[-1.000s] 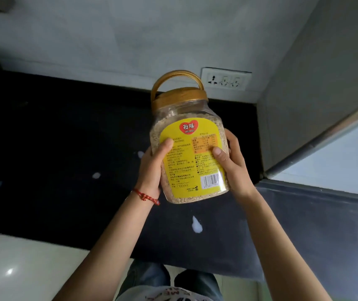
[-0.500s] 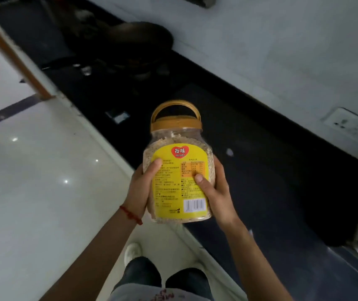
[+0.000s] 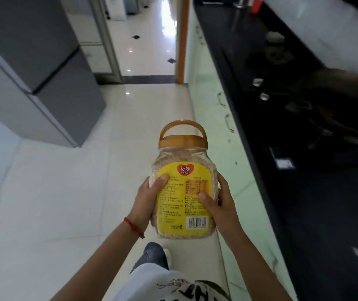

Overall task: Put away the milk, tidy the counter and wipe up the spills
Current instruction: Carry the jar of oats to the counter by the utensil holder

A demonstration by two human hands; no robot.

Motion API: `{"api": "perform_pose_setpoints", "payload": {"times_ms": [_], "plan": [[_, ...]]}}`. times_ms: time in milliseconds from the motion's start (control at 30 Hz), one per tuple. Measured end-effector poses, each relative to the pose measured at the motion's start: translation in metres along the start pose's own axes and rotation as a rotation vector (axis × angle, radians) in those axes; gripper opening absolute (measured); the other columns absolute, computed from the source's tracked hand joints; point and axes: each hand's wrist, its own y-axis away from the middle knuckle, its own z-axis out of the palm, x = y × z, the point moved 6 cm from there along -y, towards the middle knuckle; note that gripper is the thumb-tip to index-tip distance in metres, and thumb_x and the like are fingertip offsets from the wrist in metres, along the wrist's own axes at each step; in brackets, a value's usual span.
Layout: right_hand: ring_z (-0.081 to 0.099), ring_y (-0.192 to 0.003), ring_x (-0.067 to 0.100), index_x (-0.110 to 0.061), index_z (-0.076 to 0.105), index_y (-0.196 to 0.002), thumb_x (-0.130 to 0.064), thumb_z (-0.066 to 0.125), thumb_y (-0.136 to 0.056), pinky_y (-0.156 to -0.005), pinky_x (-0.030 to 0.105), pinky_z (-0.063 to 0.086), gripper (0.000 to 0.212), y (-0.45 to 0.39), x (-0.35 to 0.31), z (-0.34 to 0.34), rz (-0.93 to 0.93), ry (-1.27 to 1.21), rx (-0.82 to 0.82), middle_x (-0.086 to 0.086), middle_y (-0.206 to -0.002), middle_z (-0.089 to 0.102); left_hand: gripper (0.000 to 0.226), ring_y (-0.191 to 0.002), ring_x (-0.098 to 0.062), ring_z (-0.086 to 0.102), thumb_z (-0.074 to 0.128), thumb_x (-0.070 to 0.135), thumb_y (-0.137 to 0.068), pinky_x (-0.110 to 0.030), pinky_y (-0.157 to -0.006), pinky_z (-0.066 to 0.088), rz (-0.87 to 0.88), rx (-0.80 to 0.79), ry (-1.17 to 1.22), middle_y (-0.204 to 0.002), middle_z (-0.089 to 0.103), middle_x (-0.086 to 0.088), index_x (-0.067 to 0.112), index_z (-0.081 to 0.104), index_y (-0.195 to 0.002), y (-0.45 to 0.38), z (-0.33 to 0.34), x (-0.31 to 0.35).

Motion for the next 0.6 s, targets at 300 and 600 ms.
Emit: {"api": "perform_pose_setpoints", "payload": {"times_ms": [300, 600], "plan": [[0.069, -0.087, 0.001, -0.035, 0.045, -0.113, -0.075, 0.072, -0.034, -0.061, 0.018, 0.055, 0.092, -0.131, -0.016, 0.095, 0.027, 0.117, -0.193, -0.014, -0.102, 0.064, 0.098, -0.094, -0.031, 0.07, 0.077, 0.069, -0.037, -0.038, -0.073, 0.059, -0.006, 0.156, 0.094, -0.105, 0.072, -0.014, 0.011, 0.057, -0.114, -0.077, -0.099, 0.051], [0.07, -0.091, 0.01, -0.034, 0.044, -0.117, -0.07, 0.076, -0.037, -0.063, 0.023, 0.057, 0.094, -0.306, -0.05, 0.122, 0.034, 0.086, -0.285, -0.009, -0.106, 0.065, 0.098, -0.089, -0.028, 0.071, 0.076, 0.071, -0.034, -0.033, -0.065, 0.059, 0.022, 0.206, 0.091, -0.1, 0.074, -0.008, 0.015, 0.058, -0.111, -0.226, -0.126, 0.121]]}}
